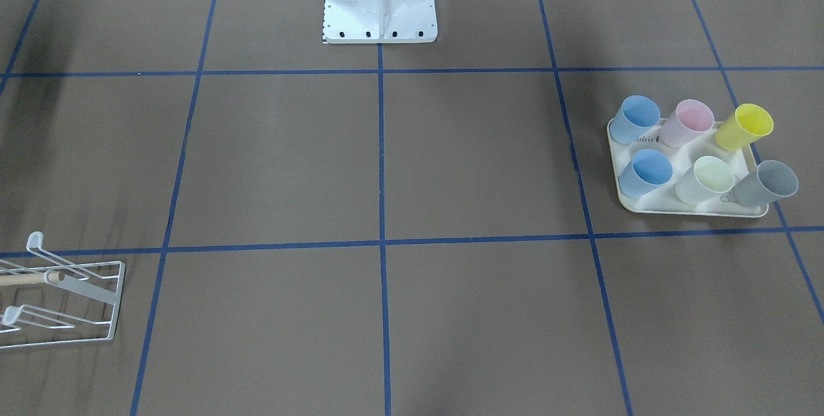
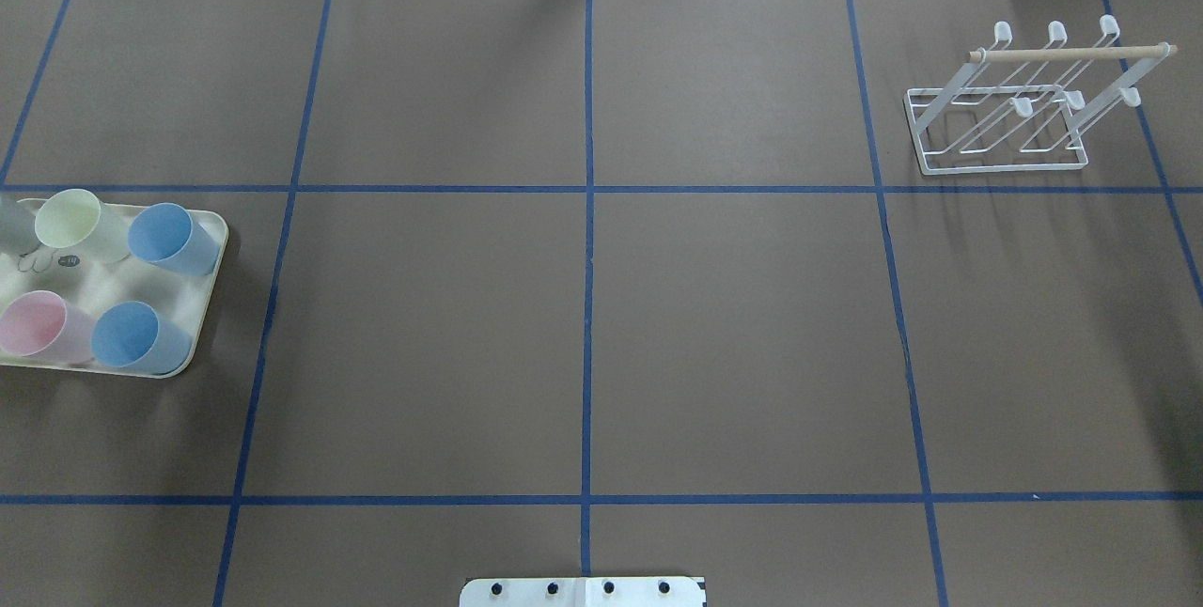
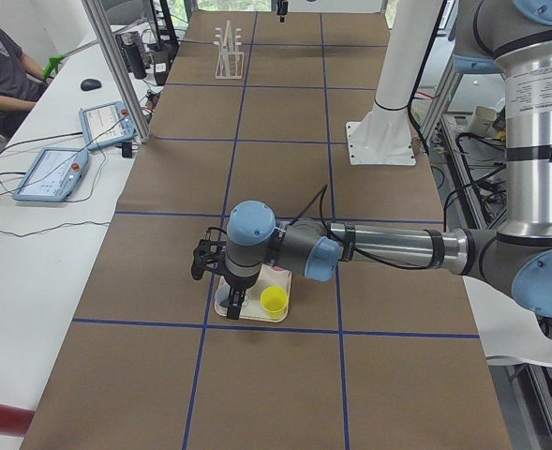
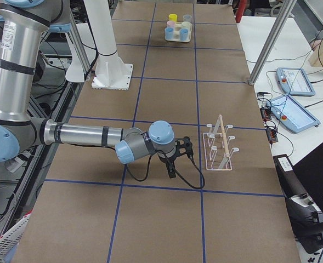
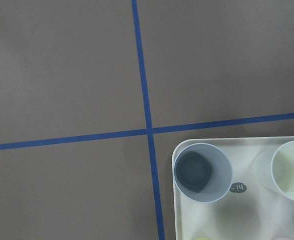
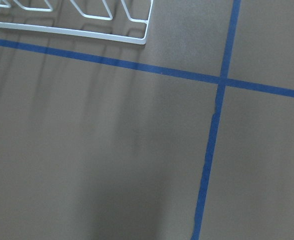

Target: Transfer IKEA cup to right arm and place on rack

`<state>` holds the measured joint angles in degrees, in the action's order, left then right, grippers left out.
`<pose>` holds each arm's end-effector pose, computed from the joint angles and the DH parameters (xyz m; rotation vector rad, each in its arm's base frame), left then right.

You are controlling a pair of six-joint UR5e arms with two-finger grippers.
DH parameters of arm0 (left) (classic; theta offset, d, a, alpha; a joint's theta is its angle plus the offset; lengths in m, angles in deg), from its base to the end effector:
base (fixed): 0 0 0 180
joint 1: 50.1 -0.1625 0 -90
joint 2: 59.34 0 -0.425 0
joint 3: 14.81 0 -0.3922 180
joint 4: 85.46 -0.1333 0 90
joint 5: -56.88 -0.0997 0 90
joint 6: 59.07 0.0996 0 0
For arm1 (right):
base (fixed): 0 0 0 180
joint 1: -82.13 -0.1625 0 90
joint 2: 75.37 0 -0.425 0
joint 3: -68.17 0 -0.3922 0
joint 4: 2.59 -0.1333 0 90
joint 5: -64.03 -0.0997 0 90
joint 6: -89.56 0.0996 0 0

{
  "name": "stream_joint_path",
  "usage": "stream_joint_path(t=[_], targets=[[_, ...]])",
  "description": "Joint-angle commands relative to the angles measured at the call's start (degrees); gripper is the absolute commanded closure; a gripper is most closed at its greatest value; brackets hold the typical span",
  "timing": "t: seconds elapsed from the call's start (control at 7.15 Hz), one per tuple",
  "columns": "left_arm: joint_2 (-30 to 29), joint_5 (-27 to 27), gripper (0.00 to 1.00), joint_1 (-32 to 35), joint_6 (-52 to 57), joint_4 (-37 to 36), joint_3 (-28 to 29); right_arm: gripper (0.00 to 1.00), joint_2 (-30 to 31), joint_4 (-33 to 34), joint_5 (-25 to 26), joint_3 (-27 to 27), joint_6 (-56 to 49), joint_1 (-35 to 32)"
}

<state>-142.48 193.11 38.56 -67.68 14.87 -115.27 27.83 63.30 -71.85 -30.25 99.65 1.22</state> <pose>-0.0507 -0.4553 0.6027 0.1592 0.8194 -0.0214 -0.0039 -0.4154 0.6414 0.1825 -0.8349 -0.1187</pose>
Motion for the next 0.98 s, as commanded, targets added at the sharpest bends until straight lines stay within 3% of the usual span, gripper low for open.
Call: stream_joint_path(t=[0.0, 0.56, 0.84], targets=[[1.82, 2.2, 0.0, 0.03, 0.17, -2.33, -2.44, 0.01, -3.86, 8.75, -1.74, -0.45, 0.01, -0.21], [5.44, 2.56, 0.0, -0.76, 0.43, 2.48, -1.58, 0.01, -2.31, 8.2, -2.29, -2.83, 0.01, -0.22], [6.06, 2.21, 0.0, -4.87, 0.08, 3.03, -0.97, 0.01, -2.05, 8.2, -2.46, -2.92, -0.07, -0.13]])
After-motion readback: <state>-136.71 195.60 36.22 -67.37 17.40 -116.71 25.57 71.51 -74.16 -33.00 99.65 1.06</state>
